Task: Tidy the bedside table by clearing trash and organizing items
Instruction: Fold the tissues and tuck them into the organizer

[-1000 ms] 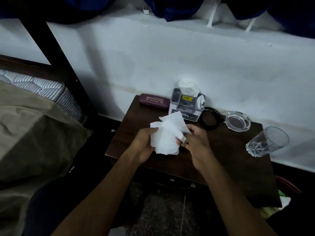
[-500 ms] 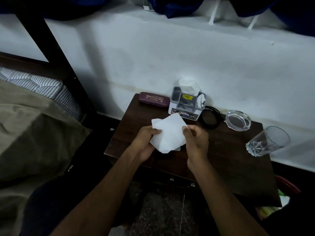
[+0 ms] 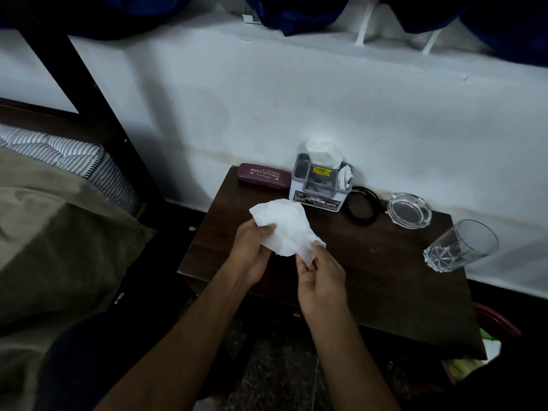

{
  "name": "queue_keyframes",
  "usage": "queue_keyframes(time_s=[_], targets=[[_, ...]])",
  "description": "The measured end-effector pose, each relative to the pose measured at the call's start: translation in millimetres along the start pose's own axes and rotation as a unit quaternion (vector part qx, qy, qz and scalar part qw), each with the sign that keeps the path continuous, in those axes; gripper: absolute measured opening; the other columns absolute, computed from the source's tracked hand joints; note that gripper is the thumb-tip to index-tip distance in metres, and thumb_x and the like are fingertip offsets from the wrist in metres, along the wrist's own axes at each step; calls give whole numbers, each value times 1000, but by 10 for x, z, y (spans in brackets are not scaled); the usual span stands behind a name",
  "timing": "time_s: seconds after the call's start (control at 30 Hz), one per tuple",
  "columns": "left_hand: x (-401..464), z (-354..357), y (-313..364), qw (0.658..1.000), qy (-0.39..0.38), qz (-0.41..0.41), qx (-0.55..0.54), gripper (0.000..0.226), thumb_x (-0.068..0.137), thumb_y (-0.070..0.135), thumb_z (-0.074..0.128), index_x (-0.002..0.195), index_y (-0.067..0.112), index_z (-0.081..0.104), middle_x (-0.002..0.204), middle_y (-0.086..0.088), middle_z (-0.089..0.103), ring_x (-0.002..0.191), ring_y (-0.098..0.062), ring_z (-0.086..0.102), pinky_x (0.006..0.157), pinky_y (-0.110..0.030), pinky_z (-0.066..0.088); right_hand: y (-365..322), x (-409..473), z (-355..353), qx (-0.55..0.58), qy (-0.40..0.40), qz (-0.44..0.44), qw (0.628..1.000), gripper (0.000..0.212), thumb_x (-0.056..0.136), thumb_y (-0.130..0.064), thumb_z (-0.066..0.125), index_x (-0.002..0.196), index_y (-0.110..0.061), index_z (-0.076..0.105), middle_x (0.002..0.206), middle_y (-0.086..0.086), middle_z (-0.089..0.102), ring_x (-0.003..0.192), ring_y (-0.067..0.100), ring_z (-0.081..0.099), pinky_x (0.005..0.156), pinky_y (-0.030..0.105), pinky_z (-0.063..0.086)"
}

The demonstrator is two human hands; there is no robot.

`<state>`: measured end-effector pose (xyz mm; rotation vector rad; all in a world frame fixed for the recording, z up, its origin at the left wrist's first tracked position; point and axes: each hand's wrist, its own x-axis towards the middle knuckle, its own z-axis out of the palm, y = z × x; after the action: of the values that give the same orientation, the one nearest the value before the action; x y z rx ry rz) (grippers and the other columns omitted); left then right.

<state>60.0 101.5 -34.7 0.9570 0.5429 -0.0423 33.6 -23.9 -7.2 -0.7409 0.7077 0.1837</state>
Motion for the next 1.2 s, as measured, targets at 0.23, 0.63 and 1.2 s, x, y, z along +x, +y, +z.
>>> queue_keyframes(time_s=[0.23, 0.63, 1.2], targets=[[-59, 10, 26, 999, -25, -3, -33, 41, 97, -3, 53, 137, -2, 62, 132, -21, 71, 114, -31, 71, 90, -38, 62, 97, 158, -152, -376, 46, -141, 915, 17, 78, -11, 77, 94, -14, 70, 92, 4, 77, 91, 26, 75, 85, 52, 63], [-134, 143, 136, 999, -32, 18, 30, 34, 105, 12, 52, 131, -4, 67, 127, -22, 74, 116, -36, 71, 89, -41, 61, -1, 95, -86, -182, -39, -50, 981, 23, 100, -20, 68, 122, -16, 71, 113, 4, 77, 101, 19, 74, 75, 35, 61], [-181, 200, 264, 999, 7, 37, 27, 31, 107, 8, 49, 130, -1, 68, 128, -19, 74, 108, -29, 72, 83, -37, 60, -349, 100, -300, -86, -137, -22, 987, 25, 98, -12, 67, 123, -9, 71, 113, 6, 79, 93, 13, 76, 79, 25, 60]])
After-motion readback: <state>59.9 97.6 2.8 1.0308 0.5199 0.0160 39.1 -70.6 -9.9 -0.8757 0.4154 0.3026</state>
